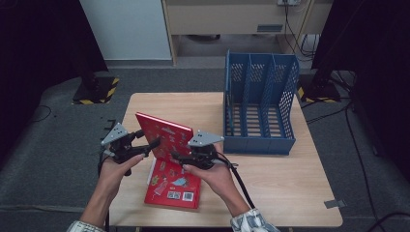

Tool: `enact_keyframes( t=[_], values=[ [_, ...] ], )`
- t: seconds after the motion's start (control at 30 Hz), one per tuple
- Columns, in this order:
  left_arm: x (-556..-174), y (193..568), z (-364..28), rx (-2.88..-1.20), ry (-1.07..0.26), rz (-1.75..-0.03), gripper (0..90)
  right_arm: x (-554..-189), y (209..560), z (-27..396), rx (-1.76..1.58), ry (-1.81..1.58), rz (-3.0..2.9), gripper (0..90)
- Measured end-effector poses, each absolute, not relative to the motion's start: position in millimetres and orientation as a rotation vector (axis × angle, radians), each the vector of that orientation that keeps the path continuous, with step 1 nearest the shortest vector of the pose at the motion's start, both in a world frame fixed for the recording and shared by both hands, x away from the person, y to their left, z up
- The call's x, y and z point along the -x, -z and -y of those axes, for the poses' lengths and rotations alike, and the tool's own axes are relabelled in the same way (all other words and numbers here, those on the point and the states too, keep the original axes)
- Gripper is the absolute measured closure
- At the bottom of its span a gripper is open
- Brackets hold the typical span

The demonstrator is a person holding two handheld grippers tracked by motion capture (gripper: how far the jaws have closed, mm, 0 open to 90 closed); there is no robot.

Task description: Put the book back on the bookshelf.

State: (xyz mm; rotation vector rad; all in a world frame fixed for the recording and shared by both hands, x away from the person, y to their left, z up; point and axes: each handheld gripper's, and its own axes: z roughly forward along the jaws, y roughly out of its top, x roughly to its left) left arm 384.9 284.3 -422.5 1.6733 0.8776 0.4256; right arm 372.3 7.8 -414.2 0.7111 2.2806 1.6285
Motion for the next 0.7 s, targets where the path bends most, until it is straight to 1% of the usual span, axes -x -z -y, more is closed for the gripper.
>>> enact_keyframes(
  t=[0.03,0.07,0.1,0.13,0.17,0.23,0.3,0.33,0.37,0.4,0.43,0.47,0.5,0.57,0.7],
  values=[
    [-385,422,-284,-1.673,-0.427,-0.878,24.5,-372,414,-8,-0.711,-1.628,-2.281,40.6],
    [-385,422,-283,-1.675,-0.429,-0.879,24.8,-372,412,-8,-0.703,-1.651,-2.260,35.7],
    [-385,422,-283,-1.675,-0.429,-0.879,25.1,-372,412,-8,-0.703,-1.651,-2.260,35.7],
    [-385,422,-283,-1.675,-0.430,-0.880,25.1,-371,410,-9,-0.694,-1.658,-2.241,31.3],
    [-386,422,-283,-1.676,-0.430,-0.879,25.2,-370,408,-10,-0.681,-1.654,-2.225,29.3],
    [-386,422,-283,-1.676,-0.429,-0.881,24.9,-370,403,-13,-0.659,-1.657,-2.248,22.3],
    [-386,422,-283,-1.675,-0.427,-0.883,25.0,-371,403,-13,-0.646,-1.669,-2.245,21.4],
    [-386,422,-283,-1.677,-0.429,-0.883,24.9,-372,401,-12,-0.634,-1.670,-2.246,26.2],
    [-386,422,-283,-1.677,-0.428,-0.882,24.9,-372,401,-12,-0.634,-1.670,-2.246,26.2],
    [-386,422,-283,-1.675,-0.426,-0.882,24.6,-373,400,-11,-0.643,-1.681,-2.245,32.6],
    [-387,422,-283,-1.675,-0.423,-0.880,24.6,-373,400,-11,-0.643,-1.681,-2.245,32.6],
    [-387,422,-284,-1.676,-0.417,-0.877,24.3,-373,399,-10,-0.638,-1.685,-2.238,37.7],
    [-387,422,-284,-1.676,-0.417,-0.877,24.3,-373,399,-10,-0.638,-1.685,-2.238,37.7],
    [-388,422,-284,-1.679,-0.411,-0.871,24.2,-374,398,-10,-0.629,-1.694,-2.228,43.4],
    [-388,422,-284,-1.684,-0.410,-0.866,24.3,-375,392,-8,-0.619,-1.712,-2.202,50.9]
  ],
)
